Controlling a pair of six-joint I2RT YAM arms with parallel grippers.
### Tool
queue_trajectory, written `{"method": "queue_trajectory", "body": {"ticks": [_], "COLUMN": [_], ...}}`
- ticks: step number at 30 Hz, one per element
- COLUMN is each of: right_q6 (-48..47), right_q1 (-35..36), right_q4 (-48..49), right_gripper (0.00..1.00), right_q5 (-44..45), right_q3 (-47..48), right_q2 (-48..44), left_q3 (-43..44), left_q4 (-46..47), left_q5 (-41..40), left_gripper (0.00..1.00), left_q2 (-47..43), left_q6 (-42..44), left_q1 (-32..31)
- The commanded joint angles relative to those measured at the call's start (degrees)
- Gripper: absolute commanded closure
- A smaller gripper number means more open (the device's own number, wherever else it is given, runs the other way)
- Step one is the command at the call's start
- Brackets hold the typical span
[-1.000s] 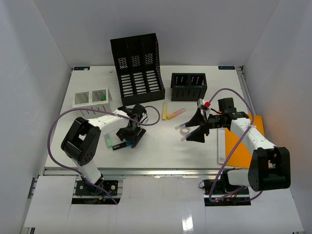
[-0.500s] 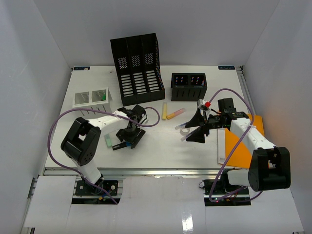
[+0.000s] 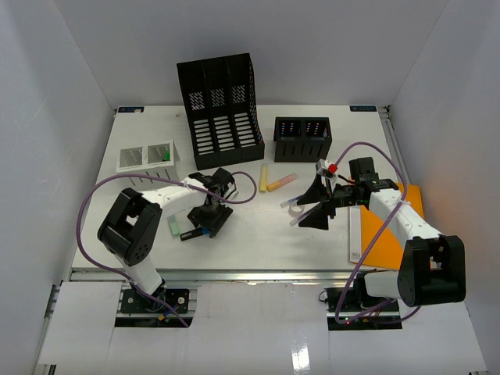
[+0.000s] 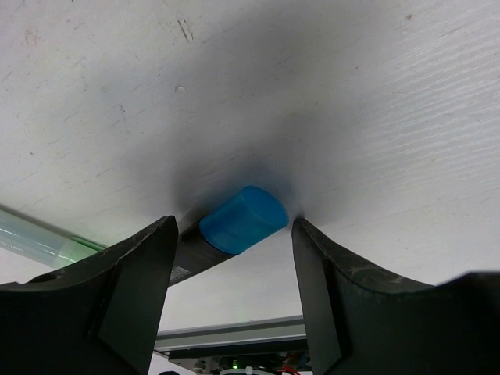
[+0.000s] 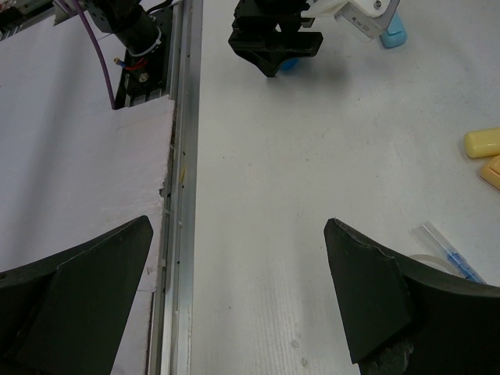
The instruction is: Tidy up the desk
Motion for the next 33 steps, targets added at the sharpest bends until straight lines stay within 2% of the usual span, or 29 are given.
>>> {"method": "queue_trajectory", "body": {"ticks": [1, 11, 24, 33], "right_q6": [-1.22, -1.15, -1.42, -1.5], "right_q1": [-0.3, -0.38, -0.47, -0.47], "right_q4": [-1.13, -1.24, -1.46, -1.53], "right_gripper": [0.02, 0.02, 0.02, 0.02], "right_q5": [-1.9, -1.83, -2.01, -1.92], "right_q3": [1.25, 1.2, 1.42, 1.45], "right_q2": [-1.03, -1.09, -1.13, -1.17], "left_q3": [-0.29, 0.47, 3.84, 5.17], "left_q4": [2.18, 3.56, 5.66, 7.59], "left_q5": [-1.18, -2.02, -3.25, -4.57], "left_gripper": [0.3, 0.39, 0.67, 0.77], "left_q2": [-0.97, -2.44, -3.36, -7.97], "left_q6": [-0.52, -2.47, -5.75, -7.14], "left_q1": [0.22, 0.22, 0.22, 0.25]}}
